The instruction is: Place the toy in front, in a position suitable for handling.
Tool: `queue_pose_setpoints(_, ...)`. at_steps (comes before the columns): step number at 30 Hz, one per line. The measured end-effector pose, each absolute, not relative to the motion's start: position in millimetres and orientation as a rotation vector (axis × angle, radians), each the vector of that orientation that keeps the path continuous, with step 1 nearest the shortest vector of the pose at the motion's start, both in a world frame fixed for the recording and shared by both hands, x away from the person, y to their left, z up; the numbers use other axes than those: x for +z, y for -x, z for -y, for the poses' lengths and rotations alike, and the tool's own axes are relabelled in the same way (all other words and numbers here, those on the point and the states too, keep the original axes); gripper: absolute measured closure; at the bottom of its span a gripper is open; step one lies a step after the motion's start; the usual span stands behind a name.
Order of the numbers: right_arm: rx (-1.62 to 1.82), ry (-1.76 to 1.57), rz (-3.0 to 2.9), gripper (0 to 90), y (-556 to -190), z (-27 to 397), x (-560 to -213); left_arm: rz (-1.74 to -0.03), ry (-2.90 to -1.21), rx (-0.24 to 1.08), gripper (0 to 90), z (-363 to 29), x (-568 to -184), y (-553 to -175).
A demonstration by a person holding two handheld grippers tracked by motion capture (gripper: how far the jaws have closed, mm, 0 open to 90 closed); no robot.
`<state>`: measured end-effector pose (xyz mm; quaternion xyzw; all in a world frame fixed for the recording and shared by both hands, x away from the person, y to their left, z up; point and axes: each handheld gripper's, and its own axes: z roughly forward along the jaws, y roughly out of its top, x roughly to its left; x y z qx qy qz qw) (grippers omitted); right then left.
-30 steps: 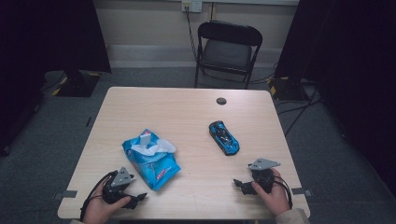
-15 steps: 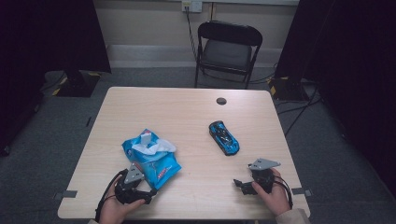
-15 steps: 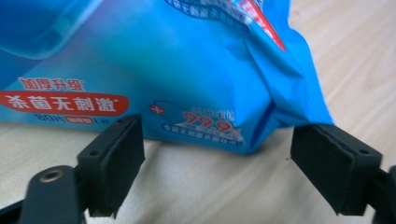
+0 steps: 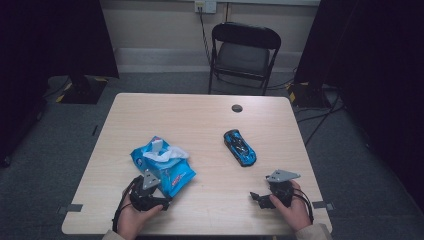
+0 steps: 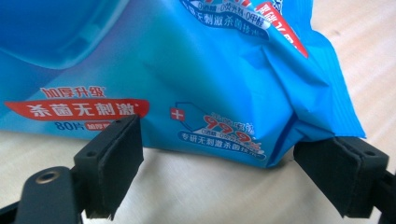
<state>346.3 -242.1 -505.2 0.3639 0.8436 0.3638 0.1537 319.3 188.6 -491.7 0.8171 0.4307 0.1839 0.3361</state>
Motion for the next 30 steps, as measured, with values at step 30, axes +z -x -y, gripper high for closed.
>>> queue_pose_setpoints(30, 1.044, -1.043, -2.419, 10.5, -346, 242, -505, -1.226, -2.076, 0.552, 14.8, -189, -495, -409)
